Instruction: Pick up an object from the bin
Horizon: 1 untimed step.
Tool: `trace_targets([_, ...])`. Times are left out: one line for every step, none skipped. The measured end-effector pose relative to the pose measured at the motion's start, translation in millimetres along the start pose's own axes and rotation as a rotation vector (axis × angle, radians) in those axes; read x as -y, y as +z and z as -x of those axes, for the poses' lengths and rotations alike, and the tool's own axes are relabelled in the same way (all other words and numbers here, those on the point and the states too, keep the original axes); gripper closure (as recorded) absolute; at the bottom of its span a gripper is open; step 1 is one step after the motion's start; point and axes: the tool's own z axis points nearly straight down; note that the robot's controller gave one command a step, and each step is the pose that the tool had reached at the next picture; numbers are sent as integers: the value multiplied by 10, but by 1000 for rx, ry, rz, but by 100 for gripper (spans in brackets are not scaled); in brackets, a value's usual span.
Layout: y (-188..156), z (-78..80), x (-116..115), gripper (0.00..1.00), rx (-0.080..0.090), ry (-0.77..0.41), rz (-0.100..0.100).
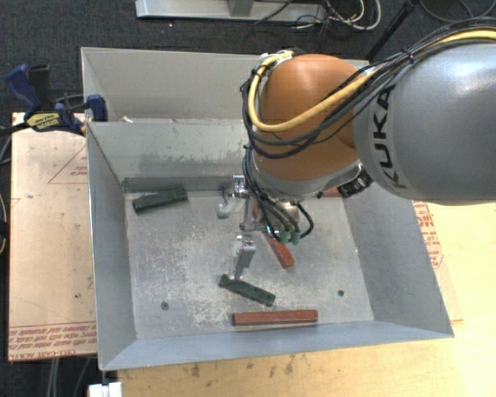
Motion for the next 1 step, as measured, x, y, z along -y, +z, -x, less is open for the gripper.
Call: trace_targets([-45, 15, 8, 0, 8, 3, 2])
